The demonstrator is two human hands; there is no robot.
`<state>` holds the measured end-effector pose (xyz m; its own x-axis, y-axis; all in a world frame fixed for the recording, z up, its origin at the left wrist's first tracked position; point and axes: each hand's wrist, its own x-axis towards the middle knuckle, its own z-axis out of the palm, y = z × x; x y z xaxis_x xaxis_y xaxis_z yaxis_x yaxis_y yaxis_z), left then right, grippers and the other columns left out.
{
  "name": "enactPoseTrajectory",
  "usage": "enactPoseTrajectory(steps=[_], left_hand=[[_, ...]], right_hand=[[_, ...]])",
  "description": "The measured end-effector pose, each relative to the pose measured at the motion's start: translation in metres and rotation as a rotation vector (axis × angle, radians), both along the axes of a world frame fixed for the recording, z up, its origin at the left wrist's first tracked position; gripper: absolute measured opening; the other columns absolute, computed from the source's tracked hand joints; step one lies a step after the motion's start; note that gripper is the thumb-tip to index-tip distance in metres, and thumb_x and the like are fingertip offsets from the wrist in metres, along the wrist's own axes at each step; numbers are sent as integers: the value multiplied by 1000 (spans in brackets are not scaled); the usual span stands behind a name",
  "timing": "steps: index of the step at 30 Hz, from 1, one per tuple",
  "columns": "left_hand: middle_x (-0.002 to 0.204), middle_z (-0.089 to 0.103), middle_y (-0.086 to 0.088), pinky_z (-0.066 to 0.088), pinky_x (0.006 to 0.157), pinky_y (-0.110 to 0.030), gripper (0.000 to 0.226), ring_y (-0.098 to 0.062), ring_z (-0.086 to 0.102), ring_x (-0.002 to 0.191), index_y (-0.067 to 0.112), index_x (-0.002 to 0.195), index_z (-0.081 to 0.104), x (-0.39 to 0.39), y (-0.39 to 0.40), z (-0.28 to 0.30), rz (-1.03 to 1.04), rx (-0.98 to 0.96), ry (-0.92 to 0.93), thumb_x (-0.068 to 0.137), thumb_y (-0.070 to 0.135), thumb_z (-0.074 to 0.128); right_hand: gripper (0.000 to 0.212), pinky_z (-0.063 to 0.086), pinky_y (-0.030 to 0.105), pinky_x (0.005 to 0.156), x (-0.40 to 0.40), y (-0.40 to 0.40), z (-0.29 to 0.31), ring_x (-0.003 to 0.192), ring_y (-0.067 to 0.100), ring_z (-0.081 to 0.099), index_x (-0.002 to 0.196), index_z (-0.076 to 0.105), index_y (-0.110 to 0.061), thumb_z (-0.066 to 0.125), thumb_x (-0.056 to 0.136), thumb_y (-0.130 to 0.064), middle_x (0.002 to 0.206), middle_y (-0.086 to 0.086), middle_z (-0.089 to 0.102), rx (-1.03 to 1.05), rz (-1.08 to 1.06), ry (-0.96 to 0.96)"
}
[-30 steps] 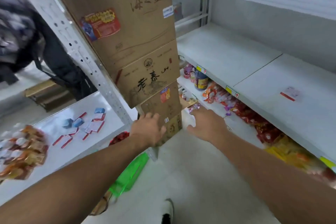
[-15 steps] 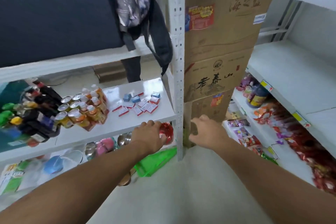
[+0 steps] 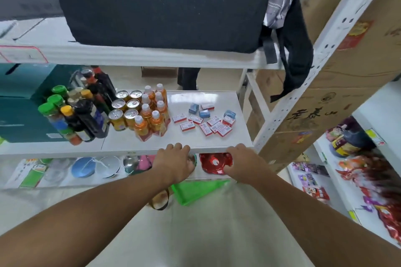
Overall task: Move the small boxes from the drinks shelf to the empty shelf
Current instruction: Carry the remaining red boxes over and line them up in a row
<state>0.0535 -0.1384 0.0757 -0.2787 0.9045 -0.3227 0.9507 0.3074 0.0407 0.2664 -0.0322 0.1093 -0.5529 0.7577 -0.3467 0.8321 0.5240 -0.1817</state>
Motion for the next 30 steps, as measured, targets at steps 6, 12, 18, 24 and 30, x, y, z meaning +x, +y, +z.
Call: enactPoseTrajectory(steps=[6, 12, 18, 24, 30], left_hand=[[150, 55, -7, 50, 106, -50, 60, -30, 52, 135, 24, 154, 44, -21, 22, -4, 22, -11, 1, 104, 57, 46], [152, 54, -6, 51, 107, -50, 61, -30, 52, 136, 25, 156, 42, -26, 67, -21, 64, -45, -10, 104, 56, 51], [151, 56, -7, 54, 104, -51, 62, -31, 54, 135, 24, 157, 43, -28, 114, -32, 190, -49, -12, 103, 54, 49], [147, 57, -9, 52, 100, -49, 56, -32, 56, 132, 20, 152, 45, -31, 150, -55, 320, -9, -88, 103, 46, 56], [148, 57, -9, 55, 99, -46, 57, -30, 57, 129, 19, 151, 48, -58, 174, -88, 275, 9, -85, 101, 41, 63]], right_hand=[[70, 56, 44, 97, -20, 21, -4, 116, 26, 61, 147, 51, -26, 67, 85, -53, 126, 4, 55, 20, 36, -26], [68, 53, 40, 105, -28, 75, -38, 125, 21, 60, 153, 50, -30, 73, 90, -43, 141, 1, 58, -68, 61, 76], [72, 51, 43, 108, -35, 138, -69, 133, 25, 53, 157, 44, -30, 71, 92, -41, 152, 1, 51, -91, 145, 12], [74, 52, 47, 107, -53, 182, -94, 137, 28, 50, 158, 42, -31, 73, 91, -37, 158, 2, 44, -143, 194, -23], [72, 51, 47, 110, -68, 213, -126, 142, 29, 45, 159, 42, -26, 71, 93, -30, 162, 3, 40, -104, 191, -64]])
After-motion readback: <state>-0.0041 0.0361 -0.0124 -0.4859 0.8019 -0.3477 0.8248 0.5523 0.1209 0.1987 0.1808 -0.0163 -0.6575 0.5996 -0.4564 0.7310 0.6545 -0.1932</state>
